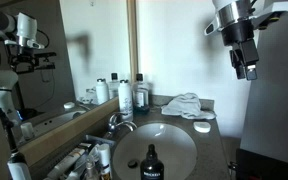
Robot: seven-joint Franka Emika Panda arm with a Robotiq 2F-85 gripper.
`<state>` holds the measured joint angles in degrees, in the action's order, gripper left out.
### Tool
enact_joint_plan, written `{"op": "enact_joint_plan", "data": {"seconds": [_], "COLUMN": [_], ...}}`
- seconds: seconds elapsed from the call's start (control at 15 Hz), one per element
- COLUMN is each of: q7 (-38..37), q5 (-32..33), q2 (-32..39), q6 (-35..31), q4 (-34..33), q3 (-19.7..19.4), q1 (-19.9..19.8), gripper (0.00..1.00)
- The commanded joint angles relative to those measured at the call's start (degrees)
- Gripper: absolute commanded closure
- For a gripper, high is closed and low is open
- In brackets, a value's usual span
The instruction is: Open the tap then close it
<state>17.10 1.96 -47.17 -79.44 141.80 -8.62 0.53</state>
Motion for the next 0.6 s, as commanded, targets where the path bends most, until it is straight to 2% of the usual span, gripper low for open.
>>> {"op": "enact_joint_plan", "data": {"seconds": [0.0, 0.2, 0.53], "q7": [-0.06, 1.17, 4.14], "q5": [0.0, 0.92, 0.85], "q2": [0.03, 3.74, 14.31], "q6": [0.07, -5.36, -21.22], "q4": [-0.08, -1.29, -3.98], "q3": [-0.04, -0.03, 0.21], "q1": [0.08, 0.94, 2.92], "gripper": [0.0, 0.0, 0.0]}}
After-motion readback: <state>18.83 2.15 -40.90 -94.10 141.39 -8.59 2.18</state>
